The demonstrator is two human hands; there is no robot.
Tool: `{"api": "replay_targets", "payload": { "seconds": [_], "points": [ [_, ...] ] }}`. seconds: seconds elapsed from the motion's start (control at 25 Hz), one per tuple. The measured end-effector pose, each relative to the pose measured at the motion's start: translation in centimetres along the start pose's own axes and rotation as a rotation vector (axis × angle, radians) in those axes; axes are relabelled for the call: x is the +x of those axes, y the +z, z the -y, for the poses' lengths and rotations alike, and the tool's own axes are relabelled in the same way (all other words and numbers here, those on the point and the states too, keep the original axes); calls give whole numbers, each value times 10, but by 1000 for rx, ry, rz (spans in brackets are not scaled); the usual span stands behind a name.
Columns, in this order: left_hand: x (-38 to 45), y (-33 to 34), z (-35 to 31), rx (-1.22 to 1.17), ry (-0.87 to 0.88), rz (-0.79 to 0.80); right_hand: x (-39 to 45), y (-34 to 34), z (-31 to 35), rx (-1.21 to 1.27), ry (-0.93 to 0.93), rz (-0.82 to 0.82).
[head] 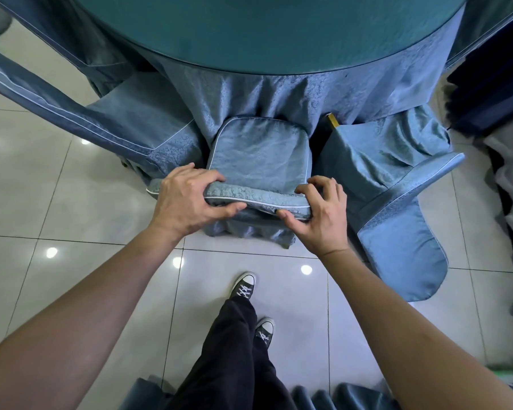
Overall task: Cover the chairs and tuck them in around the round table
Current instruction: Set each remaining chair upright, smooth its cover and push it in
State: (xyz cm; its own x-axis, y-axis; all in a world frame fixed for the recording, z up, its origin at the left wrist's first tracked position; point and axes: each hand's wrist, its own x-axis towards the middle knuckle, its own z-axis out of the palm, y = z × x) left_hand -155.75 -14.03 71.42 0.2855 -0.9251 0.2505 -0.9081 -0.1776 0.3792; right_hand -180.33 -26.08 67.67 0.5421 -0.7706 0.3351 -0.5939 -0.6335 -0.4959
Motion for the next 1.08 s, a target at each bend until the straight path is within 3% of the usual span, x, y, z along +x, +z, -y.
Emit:
{"api": "replay_targets", "payload": {
  "seconds": [0.28, 0.8, 1.08],
  "points": [
    [31, 3, 26, -19, 18, -41, 41, 18, 0, 3, -30, -10],
    [63, 40, 18, 41, 111, -336, 79, 16, -40, 21, -80, 3],
    [94, 56, 23, 47, 107, -405, 111, 19, -56, 34, -71, 26]
  ]
}}
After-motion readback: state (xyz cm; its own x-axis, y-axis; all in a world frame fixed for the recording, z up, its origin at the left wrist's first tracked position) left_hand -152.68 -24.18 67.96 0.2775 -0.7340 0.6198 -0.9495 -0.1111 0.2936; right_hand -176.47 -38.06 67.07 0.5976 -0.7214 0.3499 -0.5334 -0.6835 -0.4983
